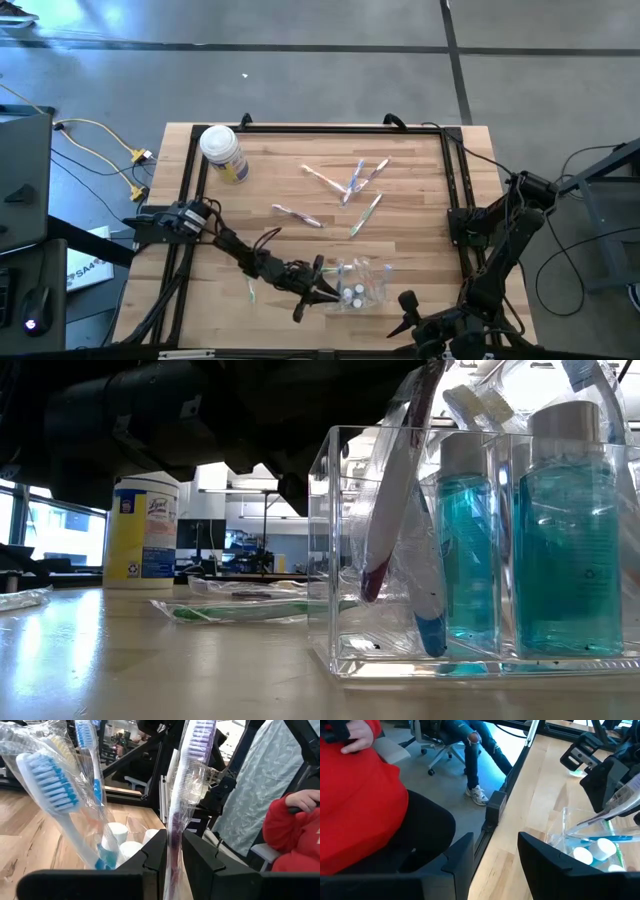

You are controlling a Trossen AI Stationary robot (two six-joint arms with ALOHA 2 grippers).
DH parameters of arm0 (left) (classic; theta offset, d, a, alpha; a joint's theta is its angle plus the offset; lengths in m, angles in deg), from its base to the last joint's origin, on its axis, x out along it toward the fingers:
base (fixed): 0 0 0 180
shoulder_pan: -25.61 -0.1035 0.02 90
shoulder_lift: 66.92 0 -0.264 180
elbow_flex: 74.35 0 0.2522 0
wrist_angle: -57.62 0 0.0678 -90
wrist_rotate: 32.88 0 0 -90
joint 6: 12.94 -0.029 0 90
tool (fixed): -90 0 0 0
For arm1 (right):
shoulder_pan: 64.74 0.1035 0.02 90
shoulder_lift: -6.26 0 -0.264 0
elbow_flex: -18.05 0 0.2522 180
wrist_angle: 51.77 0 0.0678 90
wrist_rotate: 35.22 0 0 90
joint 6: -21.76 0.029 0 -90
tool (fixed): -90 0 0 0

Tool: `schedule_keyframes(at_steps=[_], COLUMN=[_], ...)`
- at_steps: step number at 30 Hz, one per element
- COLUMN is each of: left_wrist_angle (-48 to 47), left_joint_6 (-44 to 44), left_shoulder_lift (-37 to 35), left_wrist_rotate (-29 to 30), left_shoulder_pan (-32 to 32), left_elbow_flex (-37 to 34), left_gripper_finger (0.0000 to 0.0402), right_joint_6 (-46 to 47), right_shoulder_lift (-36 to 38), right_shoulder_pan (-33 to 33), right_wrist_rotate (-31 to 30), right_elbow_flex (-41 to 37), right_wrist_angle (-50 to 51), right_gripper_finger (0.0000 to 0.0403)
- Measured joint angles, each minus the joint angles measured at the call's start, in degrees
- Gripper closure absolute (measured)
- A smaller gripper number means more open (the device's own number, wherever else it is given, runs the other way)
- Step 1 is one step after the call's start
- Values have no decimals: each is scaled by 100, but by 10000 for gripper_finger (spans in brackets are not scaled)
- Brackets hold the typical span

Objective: Pick & Place toothbrushing station
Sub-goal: Put the bottom purple toothbrush into the transparent bin, then put the middle green toothbrush into the transparent bin

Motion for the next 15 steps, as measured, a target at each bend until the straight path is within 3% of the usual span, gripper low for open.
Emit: schedule_keyframes(at_steps=[6, 15], left_wrist_angle=[-2, -47], left_joint_6=[-3, 48], left_shoulder_lift=[-1, -2], left_wrist_rotate=[153, 423], left_shoulder_pan=[79, 70], left_elbow_flex=[2, 2], left_gripper_finger=[336, 256], right_joint_6=[67, 128], right_shoulder_lift=[0, 0], right_shoulder_pan=[0, 0], right_wrist_rotate=[149, 150], right_elbow_flex=[0, 0], right_wrist_angle=[0, 4], right_gripper_finger=[256, 256])
